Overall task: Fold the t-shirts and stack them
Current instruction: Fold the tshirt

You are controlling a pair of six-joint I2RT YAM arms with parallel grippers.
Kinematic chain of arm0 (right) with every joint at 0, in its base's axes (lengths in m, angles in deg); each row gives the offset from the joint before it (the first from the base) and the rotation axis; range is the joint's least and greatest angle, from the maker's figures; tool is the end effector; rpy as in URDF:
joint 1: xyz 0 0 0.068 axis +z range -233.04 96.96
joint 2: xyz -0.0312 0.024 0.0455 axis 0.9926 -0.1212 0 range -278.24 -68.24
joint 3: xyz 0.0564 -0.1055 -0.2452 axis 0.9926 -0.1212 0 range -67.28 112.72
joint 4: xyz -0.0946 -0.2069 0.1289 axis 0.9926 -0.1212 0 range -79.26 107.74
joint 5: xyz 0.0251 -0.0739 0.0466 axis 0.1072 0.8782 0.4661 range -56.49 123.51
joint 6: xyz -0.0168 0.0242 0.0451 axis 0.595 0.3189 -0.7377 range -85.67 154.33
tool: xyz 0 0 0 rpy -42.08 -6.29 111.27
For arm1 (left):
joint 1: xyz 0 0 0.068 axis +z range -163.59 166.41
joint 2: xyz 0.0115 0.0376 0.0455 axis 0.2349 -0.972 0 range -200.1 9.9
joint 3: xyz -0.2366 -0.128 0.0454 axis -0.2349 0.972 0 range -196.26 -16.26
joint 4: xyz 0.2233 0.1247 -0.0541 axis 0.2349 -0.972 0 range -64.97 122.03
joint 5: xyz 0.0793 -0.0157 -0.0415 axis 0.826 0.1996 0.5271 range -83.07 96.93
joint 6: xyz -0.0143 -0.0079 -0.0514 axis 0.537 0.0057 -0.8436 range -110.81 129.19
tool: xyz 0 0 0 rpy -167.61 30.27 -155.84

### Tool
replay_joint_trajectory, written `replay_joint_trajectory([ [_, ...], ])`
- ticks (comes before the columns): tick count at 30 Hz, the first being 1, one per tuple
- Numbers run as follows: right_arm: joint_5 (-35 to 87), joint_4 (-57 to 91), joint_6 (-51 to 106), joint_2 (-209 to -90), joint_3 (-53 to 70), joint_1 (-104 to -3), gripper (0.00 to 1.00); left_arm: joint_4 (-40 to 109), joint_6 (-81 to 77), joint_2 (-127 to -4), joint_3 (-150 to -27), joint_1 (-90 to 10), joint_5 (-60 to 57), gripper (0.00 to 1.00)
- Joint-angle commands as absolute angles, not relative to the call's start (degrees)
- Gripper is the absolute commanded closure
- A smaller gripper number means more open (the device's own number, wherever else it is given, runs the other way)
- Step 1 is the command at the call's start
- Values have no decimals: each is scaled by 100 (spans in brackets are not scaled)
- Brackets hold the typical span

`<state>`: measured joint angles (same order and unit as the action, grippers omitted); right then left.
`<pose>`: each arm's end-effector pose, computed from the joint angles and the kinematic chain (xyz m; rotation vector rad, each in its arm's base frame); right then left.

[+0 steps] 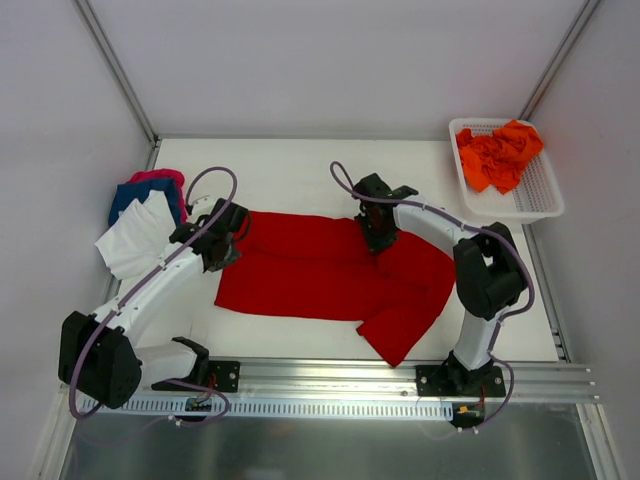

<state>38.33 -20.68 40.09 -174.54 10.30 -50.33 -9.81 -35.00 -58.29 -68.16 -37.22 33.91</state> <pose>0.3217 0.2031 0.2009 -0.8789 2.5893 0.0167 0.2169 -0.0774 0.2577 -0.5962 2.3572 0.0966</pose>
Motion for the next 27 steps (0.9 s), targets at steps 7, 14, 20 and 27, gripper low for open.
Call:
replay_joint_trajectory([
  [7, 3904, -2515, 3916, -17107, 839, -4806, 40, -884, -3494, -6427, -6987, -3740, 3268, 100],
  [14, 4827, -1937, 3696, -16203, 487, -4806, 28, -453, -3257, -7332, -7608, -3732, 3356, 100],
  [20, 4599, -1900, 3687, -16341, 900, -5342, 100, -155, -3124, -8396, -8348, -3732, 2987, 100],
  [27, 4335, -1804, 3758, -17122, 1287, -5860, 100, 127, -3001, -9222, -8753, -3705, 2776, 100],
])
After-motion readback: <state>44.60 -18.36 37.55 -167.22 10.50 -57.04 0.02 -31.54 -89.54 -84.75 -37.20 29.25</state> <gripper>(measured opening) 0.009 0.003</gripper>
